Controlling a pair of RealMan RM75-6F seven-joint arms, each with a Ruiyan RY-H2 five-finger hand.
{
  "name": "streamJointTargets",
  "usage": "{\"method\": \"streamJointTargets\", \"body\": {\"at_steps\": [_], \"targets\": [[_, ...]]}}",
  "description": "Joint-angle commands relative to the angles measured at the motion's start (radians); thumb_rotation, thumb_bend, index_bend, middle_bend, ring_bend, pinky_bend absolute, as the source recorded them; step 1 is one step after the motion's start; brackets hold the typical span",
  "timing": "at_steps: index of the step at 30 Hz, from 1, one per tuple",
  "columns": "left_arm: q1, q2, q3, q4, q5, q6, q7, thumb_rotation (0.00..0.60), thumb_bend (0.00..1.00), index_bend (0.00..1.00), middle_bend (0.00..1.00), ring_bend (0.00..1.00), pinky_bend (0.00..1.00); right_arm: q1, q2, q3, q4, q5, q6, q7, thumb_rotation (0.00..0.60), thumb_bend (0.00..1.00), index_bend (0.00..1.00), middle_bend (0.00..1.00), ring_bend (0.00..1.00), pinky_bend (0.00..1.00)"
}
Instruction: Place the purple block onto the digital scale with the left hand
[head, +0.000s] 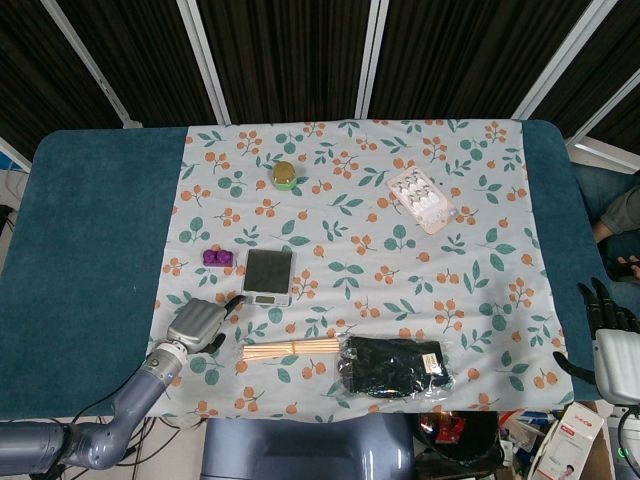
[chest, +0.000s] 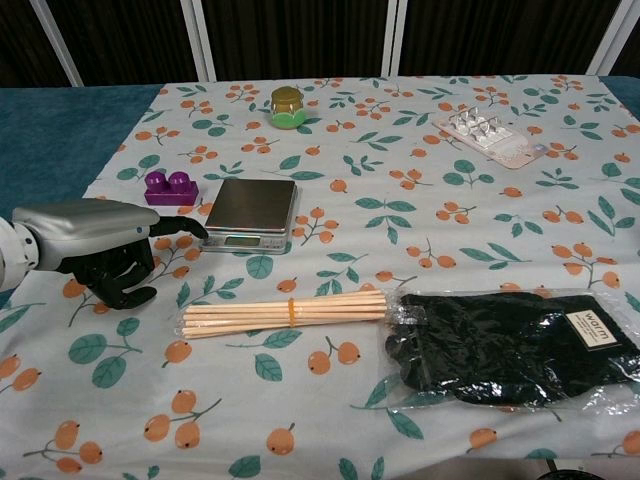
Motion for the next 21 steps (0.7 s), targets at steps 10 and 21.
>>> {"method": "streamJointTargets", "body": {"at_steps": [10,21], "targets": [[0.003,0.012,0.004,-0.013,0.007,0.002,-0.003,0.6,0.46,0.12,0.8,0.72,0.62,0.001,-0.001,-0.001,0.002,-0.004,0.0,0.001,0.6,0.06,0.05,0.01,0.17,0.19],[0.002,0.015,0.003,-0.008,0.009,-0.002,-0.009,0.6,0.46,0.12,0.8,0.72,0.62,0.002,-0.003,0.0,0.003,-0.006,0.002,-0.003,0.6,0.06,0.05,0.01,0.17,0.19]]}}
